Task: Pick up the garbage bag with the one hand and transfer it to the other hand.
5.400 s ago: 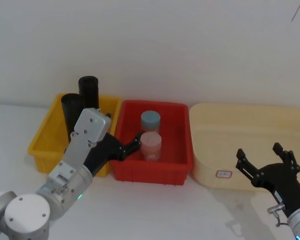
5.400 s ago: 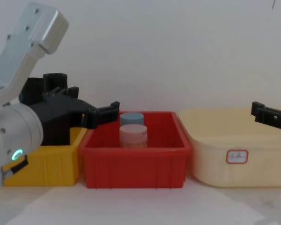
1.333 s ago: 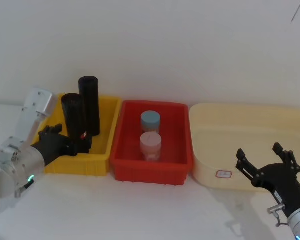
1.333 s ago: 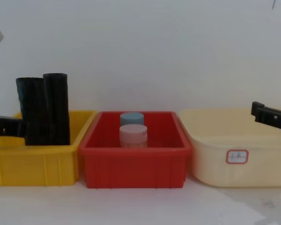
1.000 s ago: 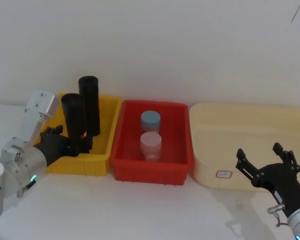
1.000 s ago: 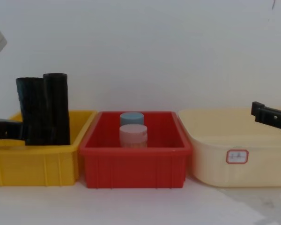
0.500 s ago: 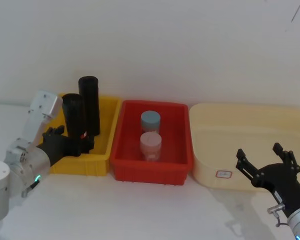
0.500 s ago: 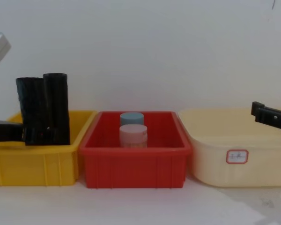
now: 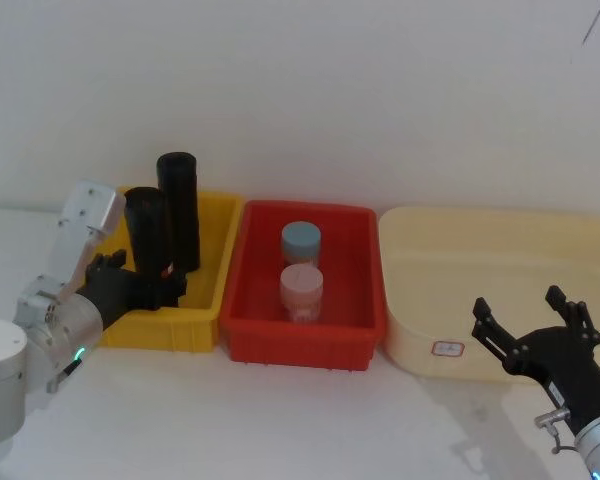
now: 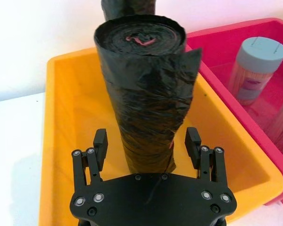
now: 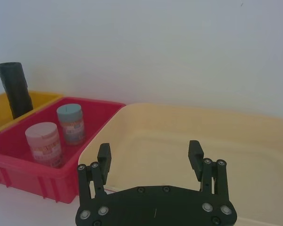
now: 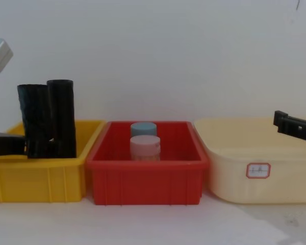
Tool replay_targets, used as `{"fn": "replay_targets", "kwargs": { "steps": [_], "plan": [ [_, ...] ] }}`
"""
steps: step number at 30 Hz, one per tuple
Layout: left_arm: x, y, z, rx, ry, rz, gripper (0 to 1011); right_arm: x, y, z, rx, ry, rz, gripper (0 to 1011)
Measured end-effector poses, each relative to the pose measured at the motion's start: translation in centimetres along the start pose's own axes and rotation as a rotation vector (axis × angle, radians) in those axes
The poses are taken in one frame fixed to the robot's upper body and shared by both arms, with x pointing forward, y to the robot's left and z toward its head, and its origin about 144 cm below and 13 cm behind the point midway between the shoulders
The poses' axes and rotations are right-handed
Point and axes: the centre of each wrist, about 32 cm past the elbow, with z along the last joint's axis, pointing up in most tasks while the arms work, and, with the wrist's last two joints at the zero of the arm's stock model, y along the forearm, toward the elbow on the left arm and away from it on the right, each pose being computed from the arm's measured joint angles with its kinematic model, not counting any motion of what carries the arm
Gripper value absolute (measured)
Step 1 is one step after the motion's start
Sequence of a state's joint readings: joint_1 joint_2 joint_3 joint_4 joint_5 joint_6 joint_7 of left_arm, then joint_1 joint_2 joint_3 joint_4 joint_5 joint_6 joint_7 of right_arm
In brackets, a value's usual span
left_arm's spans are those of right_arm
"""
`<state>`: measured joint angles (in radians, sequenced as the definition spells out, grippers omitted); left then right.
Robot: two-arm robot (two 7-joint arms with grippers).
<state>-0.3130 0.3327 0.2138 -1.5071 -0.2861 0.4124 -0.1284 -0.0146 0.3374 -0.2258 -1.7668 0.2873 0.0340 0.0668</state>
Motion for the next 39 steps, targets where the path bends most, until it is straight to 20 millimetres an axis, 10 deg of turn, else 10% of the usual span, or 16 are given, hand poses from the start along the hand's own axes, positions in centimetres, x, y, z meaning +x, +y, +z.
{"fn": "replay_targets", "kwargs": {
  "steps": [39],
  "plan": [
    [0.4,-1.8,0.4,0.005,-0.007,-0.01,979,0.0,0.0,0.0,0.0,0.0,0.0,1001]
  ]
}}
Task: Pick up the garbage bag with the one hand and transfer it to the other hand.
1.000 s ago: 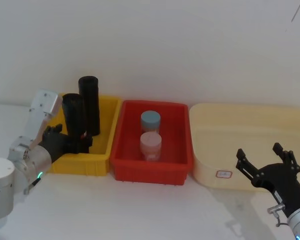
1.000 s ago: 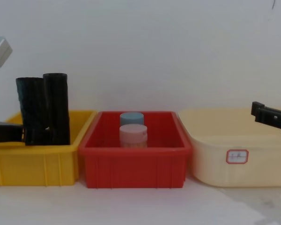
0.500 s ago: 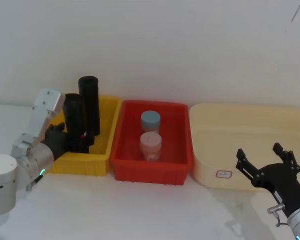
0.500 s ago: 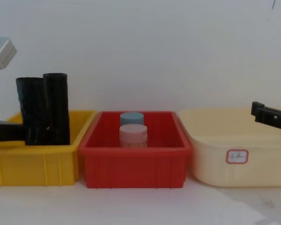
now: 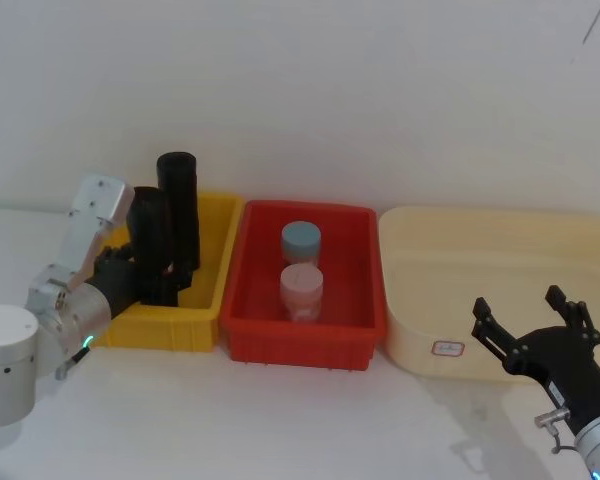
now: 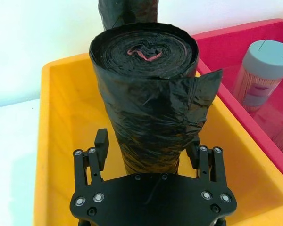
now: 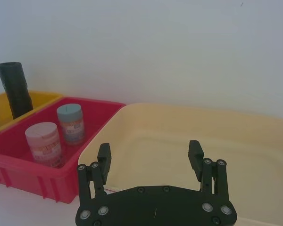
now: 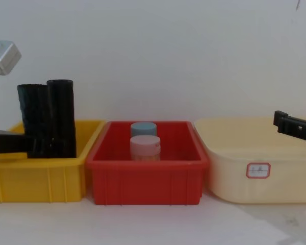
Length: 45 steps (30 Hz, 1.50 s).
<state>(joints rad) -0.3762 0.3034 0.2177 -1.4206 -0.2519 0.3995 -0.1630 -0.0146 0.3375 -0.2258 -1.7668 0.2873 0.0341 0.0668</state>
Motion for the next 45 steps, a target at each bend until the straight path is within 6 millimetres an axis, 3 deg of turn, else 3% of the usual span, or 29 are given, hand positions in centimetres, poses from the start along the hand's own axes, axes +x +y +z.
{"fn": "replay_targets", "kwargs": {
  "steps": [4,11,17,35,45],
  "plan": [
    [0.0,0.0,0.0,-0.001,-0.001,-0.001,916,0.0,0.0,0.0,0.0,0.0,0.0,1001],
    [0.0,-0.1,0.0,-0.001,-0.001,-0.002,695,0.0,0.0,0.0,0.0,0.0,0.0,1001],
    [0.0,-0.1,0.0,-0.001,-0.001,-0.002,566,0.0,0.0,0.0,0.0,0.0,0.0,1001],
    [0.0,-0.2,0.0,-0.001,-0.001,-0.003,466,0.0,0.2,0.2,0.001,-0.002,0.01,1001],
    [0.0,-0.2,0.0,-0.001,-0.001,-0.003,464,-0.3,1.5,1.8,0.006,-0.021,0.1,1001]
  ]
}}
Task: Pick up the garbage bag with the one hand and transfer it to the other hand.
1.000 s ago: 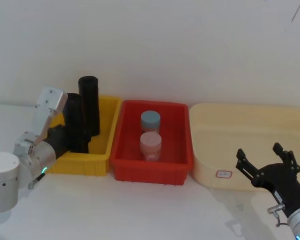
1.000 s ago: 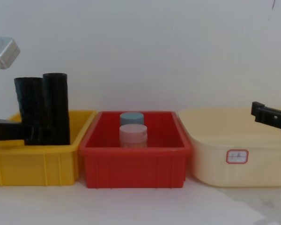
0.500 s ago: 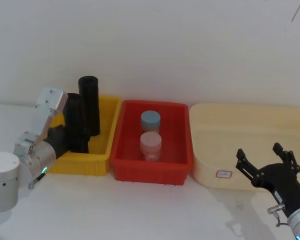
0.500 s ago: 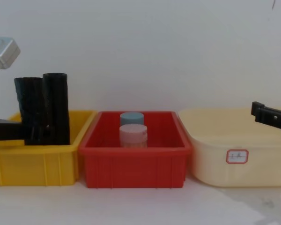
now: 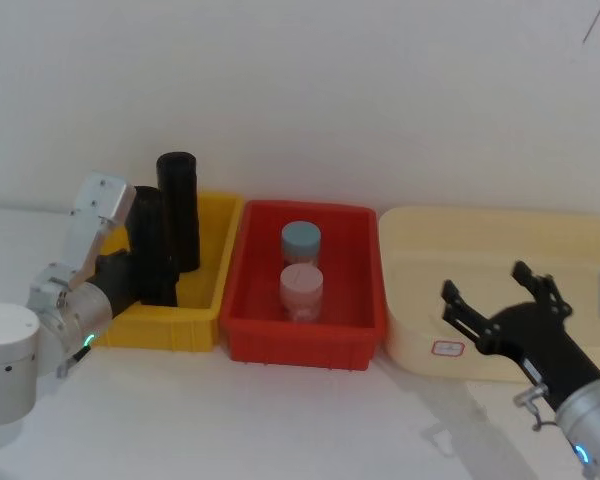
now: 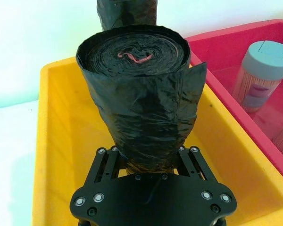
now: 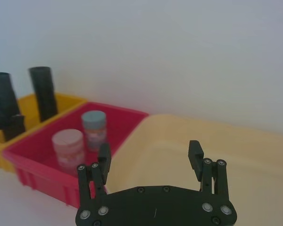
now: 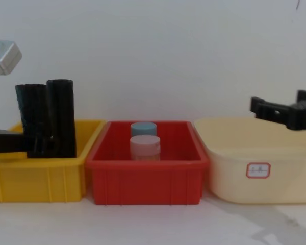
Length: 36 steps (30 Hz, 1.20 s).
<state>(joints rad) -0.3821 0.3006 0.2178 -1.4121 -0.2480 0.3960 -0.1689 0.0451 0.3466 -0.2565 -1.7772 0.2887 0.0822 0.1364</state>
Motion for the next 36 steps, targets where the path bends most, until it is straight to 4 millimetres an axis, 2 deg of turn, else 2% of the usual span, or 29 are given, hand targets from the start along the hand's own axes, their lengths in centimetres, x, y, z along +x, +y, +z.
{"fn": "replay_targets", "kwargs": {
  "steps": [5,11,21,28,36],
  "plan": [
    [0.0,0.0,0.0,0.0,0.0,0.0,464,-0.1,1.1,1.1,0.001,-0.005,0.057,1001],
    [0.0,0.0,0.0,0.0,0.0,0.0,464,-0.5,3.3,2.7,-0.021,-0.005,0.143,1001],
    [0.0,0.0,0.0,0.0,0.0,0.0,464,-1.4,8.9,5.3,-0.134,0.005,0.27,1001],
    [0.0,0.0,0.0,0.0,0.0,0.0,464,-2.0,12.6,6.1,-0.221,0.01,0.326,1001],
    [0.0,0.0,0.0,0.0,0.0,0.0,464,-2.6,15.2,6.2,-0.299,0.009,0.366,1001]
  ]
}}
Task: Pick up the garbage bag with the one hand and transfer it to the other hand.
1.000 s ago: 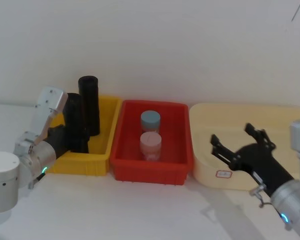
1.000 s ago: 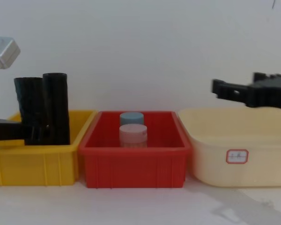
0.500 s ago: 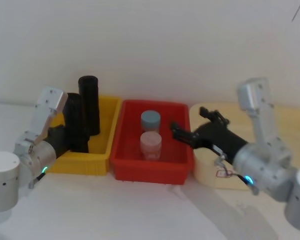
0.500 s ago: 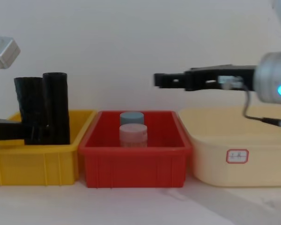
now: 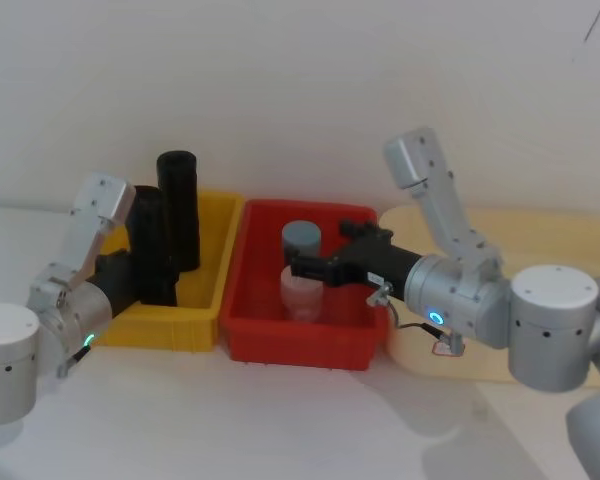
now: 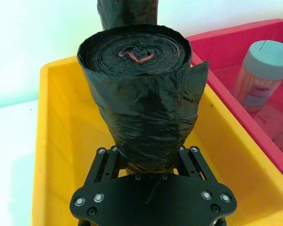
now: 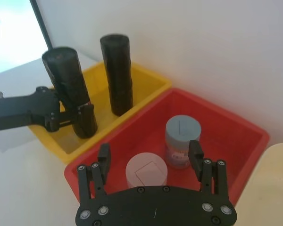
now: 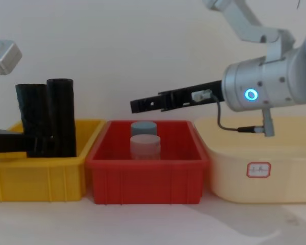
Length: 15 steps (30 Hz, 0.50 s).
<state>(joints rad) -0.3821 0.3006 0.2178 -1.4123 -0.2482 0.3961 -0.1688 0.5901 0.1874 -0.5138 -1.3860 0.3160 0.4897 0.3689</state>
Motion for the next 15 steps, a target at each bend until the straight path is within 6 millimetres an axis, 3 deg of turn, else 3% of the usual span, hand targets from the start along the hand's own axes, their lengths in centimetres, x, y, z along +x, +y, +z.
{"fn": "replay_targets", "kwargs": {
  "steps": [15],
  "plan": [
    [0.0,0.0,0.0,0.0,0.0,0.0,464,0.8,2.6,-0.1,-0.103,0.008,0.029,1001]
  ]
}}
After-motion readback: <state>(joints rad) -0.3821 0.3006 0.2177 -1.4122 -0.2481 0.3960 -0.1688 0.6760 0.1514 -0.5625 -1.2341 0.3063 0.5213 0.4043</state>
